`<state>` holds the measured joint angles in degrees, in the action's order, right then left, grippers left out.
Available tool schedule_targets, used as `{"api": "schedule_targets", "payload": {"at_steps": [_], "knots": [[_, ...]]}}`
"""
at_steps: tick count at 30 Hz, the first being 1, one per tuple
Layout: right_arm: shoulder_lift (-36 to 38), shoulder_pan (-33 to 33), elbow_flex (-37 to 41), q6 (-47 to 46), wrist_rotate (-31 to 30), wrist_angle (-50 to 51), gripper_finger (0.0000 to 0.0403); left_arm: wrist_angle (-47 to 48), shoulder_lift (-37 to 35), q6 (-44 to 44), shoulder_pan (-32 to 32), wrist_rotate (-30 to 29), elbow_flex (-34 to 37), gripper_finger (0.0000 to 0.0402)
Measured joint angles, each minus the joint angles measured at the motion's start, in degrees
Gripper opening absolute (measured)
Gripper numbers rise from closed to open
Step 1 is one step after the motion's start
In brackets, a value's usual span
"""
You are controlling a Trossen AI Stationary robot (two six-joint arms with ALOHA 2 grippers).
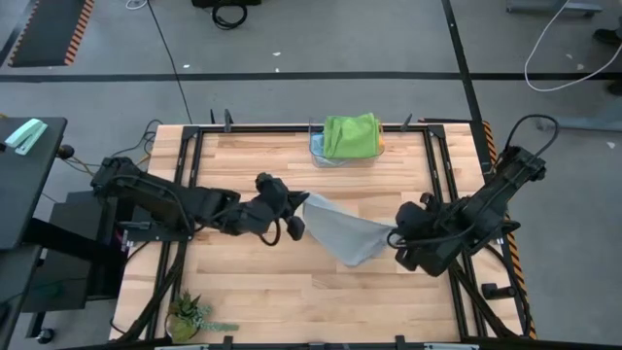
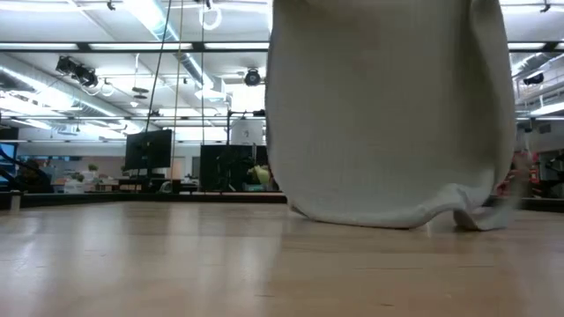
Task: Fold microfiber towels
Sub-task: Fold the gray microfiber cloth
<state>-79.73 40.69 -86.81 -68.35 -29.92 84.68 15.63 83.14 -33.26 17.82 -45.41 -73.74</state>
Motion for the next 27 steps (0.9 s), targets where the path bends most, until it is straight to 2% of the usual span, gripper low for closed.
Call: {"api": "schedule_targets", "payload": {"at_steps": [4, 13, 19, 23, 27], "knots": [[0.01, -0.02, -7.63, 2.54, -0.23, 5.63, 0.0000, 8.24, 0.86, 1.73, 2.33, -5.74, -6.78, 0.0004], [1.49, -2.90, -17.98, 14.78, 1.31, 5.14, 0.0000, 23.22, 0.98, 2.61, 2.63, -10.19, -18.90, 0.0004], [1.28, -3.36, -21.65, 14.70, 3.38, 5.08, 0.0000, 24.49, 0.99, 2.21, 5.14, -13.82, -19.71, 0.0004], [0.73, -0.66, -20.95, 12.51, 6.34, 5.04, 0.0000, 25.42, 2.67, 0.45, 8.07, -15.54, -19.64, 0.0004], [0.56, 4.10, -20.93, 7.71, 6.83, 5.02, 0.0000, 26.31, 5.04, -2.55, 10.68, -16.13, -19.63, 0.0004]]}}
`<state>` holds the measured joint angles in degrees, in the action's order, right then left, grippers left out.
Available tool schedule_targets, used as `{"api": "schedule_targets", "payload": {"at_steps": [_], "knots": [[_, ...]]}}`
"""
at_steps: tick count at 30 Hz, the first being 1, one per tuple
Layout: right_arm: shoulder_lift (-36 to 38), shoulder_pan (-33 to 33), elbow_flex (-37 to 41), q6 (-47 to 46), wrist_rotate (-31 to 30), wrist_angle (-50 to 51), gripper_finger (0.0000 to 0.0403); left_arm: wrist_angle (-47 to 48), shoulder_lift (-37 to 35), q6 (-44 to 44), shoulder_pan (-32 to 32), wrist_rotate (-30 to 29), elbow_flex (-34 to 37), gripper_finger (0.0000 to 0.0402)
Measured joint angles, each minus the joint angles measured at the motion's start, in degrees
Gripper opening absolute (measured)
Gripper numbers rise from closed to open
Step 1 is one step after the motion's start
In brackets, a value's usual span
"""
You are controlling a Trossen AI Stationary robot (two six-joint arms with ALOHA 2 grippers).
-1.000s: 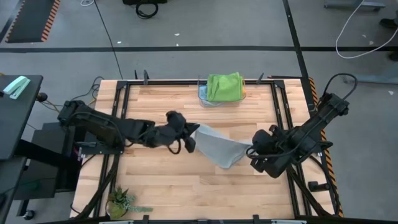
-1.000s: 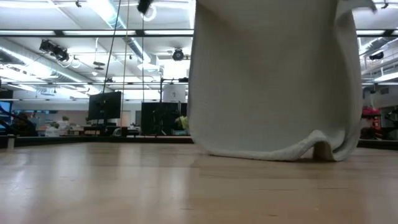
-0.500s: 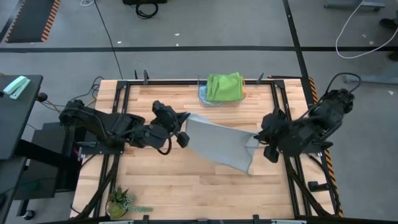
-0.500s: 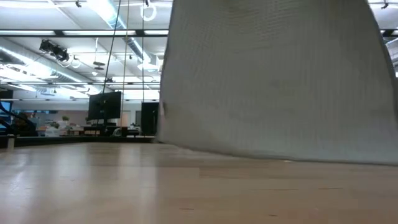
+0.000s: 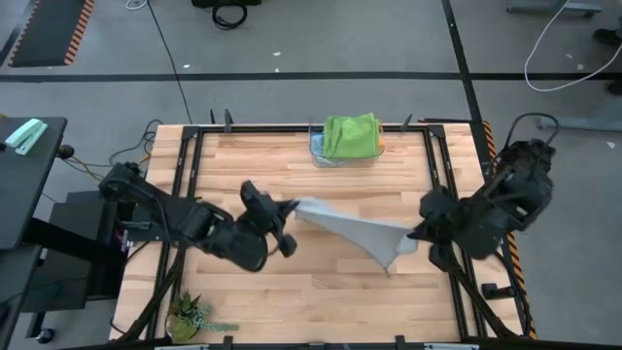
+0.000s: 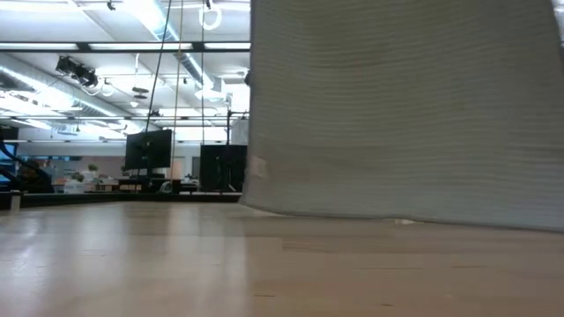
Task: Fold microfiber towels
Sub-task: Fold the gray microfiber cloth
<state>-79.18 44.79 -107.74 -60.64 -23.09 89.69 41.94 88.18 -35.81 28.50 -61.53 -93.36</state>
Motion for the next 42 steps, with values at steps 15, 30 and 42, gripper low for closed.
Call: {"api": "schedule_targets", "payload": {"at_steps": [15, 30, 42], "knots": [[-0.07, 13.00, -0.28, -11.80, 0.62, -7.70, 0.0000, 0.38, 9.25, 3.26, 9.07, -9.94, -12.28, 0.0004], [0.33, 6.96, 1.79, -19.07, 3.36, 0.39, 0.0000, 20.83, 16.94, -24.13, 4.99, -7.94, -15.04, 0.0004], [0.46, -9.35, 18.05, -7.43, 13.90, -0.13, 0.0000, 31.54, 19.30, -26.31, -2.12, -2.27, -14.97, 0.0004]]}}
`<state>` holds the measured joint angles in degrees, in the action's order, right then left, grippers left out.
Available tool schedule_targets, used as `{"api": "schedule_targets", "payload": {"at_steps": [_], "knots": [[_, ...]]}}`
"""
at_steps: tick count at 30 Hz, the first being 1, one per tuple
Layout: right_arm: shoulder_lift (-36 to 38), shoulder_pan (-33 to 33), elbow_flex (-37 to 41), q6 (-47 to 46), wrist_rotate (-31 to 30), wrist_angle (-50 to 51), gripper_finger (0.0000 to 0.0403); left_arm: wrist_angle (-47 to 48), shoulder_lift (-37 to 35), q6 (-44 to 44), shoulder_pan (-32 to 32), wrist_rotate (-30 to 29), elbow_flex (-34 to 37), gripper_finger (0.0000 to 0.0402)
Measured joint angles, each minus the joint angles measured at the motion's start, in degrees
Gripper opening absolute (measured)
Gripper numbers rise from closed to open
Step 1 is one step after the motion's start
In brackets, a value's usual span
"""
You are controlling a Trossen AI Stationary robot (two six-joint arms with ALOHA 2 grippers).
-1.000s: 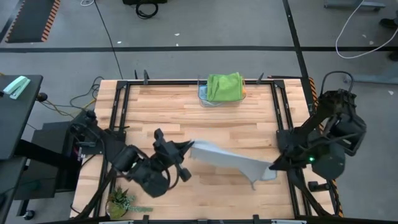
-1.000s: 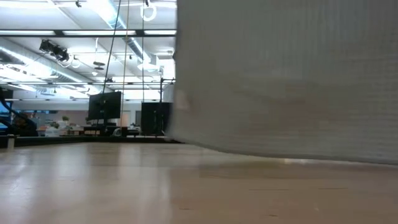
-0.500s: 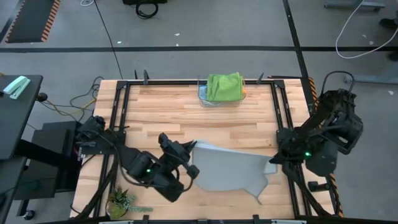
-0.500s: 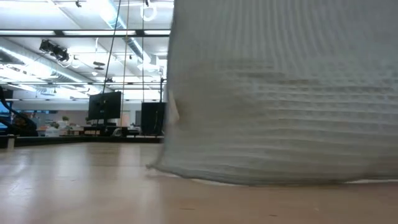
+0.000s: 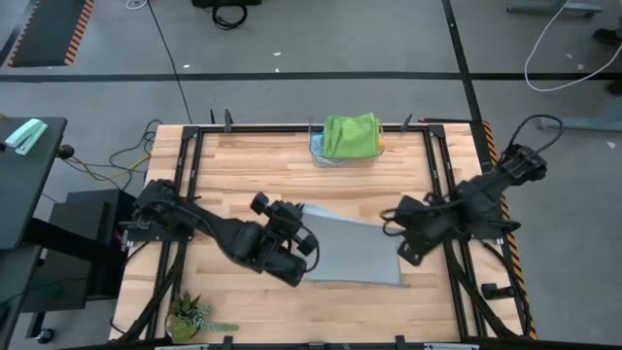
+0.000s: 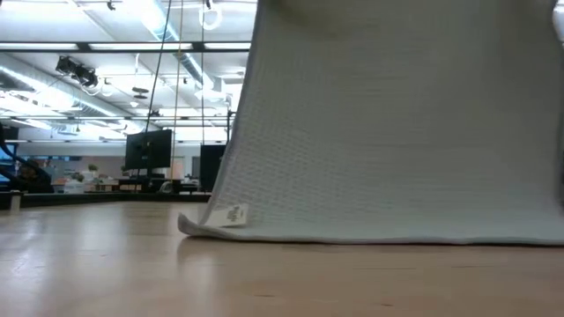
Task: Fold microfiber towels
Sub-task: Fold the gray microfiber cloth
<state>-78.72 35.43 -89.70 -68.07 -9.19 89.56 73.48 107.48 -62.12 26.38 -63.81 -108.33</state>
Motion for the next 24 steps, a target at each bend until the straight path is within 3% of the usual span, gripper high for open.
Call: {"api": "schedule_targets", "payload": {"at_steps": [15, 24], "knots": [[0.11, -19.57, 10.38, 17.28, 0.23, -2.85, 0.0000, 5.00, 3.67, -0.09, -9.27, 10.83, -0.01, 0.0004], [0.09, -25.19, 14.70, 22.72, -0.21, -8.19, 0.0000, 3.09, 5.92, 4.78, -15.24, 20.04, 0.03, 0.0004]]}}
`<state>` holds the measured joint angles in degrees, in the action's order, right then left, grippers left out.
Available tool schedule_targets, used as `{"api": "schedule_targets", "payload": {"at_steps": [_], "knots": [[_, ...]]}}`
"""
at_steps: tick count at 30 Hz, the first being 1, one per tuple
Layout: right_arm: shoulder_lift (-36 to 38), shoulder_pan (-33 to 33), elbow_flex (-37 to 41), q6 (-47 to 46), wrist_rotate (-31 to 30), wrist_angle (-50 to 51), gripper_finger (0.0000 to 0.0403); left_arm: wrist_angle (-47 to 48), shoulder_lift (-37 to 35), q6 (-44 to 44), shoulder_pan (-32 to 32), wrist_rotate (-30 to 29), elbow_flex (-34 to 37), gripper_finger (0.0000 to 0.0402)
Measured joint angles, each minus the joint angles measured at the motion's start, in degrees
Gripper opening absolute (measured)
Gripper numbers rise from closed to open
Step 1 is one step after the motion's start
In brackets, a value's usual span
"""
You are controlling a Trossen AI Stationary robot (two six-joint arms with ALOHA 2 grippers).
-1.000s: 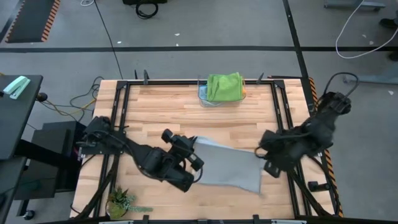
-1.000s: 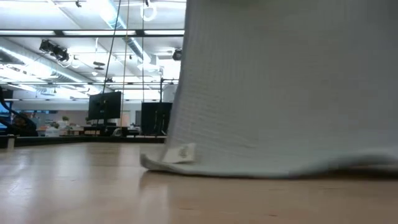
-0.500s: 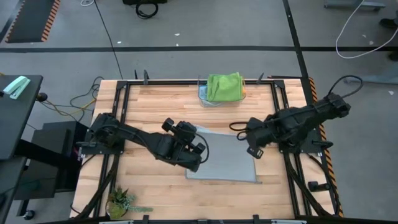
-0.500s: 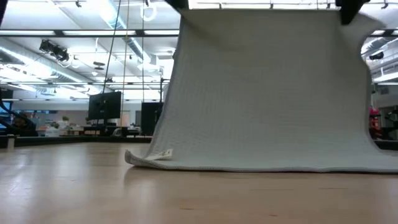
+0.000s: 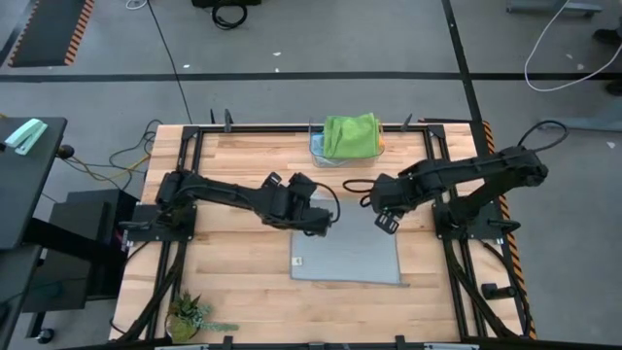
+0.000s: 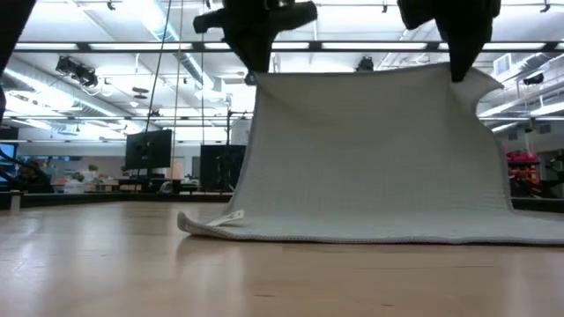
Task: Fold microfiber towels
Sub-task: Fold the gray microfiber cloth
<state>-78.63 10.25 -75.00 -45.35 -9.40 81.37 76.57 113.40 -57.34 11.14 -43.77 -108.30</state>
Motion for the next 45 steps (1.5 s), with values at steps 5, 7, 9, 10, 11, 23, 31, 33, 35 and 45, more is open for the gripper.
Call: {"api": "schedule_targets", "payload": {"at_steps": [5, 7, 9, 10, 11, 23, 31, 33, 35, 45], "knots": [[0.19, 4.97, 2.68, -2.78, 1.44, -5.08, 0.0000, -0.74, 0.98, -0.23, 0.67, 3.13, 0.01, 0.0004], [0.22, 7.71, 3.76, -4.64, 2.56, -6.87, 0.0000, -1.06, 1.33, -1.29, 1.95, 3.20, -0.01, 0.0004], [0.22, 10.67, 5.08, -6.52, 3.42, -8.23, 0.0000, -0.85, 1.47, -2.25, 3.23, 3.94, -0.01, 0.0004], [0.23, 11.94, 5.84, -7.78, 3.92, -9.54, 0.0000, -0.99, 1.47, -2.90, 3.82, 4.63, -0.01, 0.0004], [0.24, 13.29, 6.60, -9.15, 4.38, -10.73, 0.0000, -1.00, 1.47, -3.72, 4.42, 5.13, -0.01, 0.0004], [0.22, 25.42, 18.65, -23.24, 7.90, -29.89, 0.0000, -2.08, 5.79, -11.74, 12.02, 10.88, -0.03, 0.0004], [0.20, 26.30, 28.45, -26.93, 8.43, -43.25, 0.0000, -6.16, 13.58, -13.26, 12.89, 15.94, 0.01, 0.0004], [0.20, 26.31, 30.04, -27.12, 8.42, -44.95, 0.0000, -6.22, 14.19, -14.36, 12.89, 16.02, 0.01, 0.0004], [0.20, 26.31, 30.85, -27.07, 8.39, -46.16, 0.0001, -6.20, 14.23, -15.12, 12.89, 16.04, 0.01, 0.0004], [0.20, 26.96, 32.38, -24.10, 7.91, -51.71, 0.0040, -5.97, 14.23, -18.58, 13.79, 17.00, 0.01, 0.0021]]}}
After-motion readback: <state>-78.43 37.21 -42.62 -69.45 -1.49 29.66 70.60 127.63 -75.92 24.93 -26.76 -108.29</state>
